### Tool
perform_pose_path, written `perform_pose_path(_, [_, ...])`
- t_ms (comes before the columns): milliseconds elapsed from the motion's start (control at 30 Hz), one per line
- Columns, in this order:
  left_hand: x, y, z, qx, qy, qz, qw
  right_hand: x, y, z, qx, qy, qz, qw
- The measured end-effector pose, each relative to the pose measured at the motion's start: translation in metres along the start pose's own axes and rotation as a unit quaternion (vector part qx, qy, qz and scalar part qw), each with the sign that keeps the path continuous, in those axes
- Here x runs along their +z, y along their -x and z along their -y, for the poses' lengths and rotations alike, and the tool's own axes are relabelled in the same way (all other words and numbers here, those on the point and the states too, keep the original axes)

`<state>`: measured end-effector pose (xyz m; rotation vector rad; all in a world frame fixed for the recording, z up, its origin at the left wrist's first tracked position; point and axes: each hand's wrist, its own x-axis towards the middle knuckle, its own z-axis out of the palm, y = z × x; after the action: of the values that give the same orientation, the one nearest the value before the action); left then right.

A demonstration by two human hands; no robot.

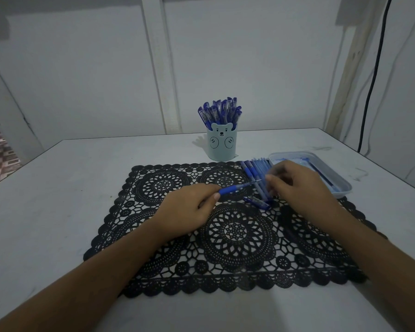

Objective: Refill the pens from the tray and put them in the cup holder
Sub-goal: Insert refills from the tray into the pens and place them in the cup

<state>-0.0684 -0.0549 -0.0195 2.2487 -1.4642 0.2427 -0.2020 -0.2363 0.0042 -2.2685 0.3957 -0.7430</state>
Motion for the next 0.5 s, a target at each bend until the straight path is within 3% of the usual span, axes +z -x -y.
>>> perform_pose_path(100, [0.000, -0.001, 0.000, -0.012, 0.003, 0.004, 1.000, -0.002, 0.001, 0.002, -0.023, 0.046, -0.033, 0.998])
perform_pose_path(300, [0.000, -0.001, 0.000, -0.023, 0.005, 0.007, 1.000, 0.012, 0.008, 0.001, -0.125, 0.212, 0.175, 0.953])
perform_pose_path(500, [-0.001, 0.000, -0.002, -0.019, 0.002, 0.007, 1.000, 0.013, 0.009, 0.004, -0.111, 0.166, 0.154, 0.968])
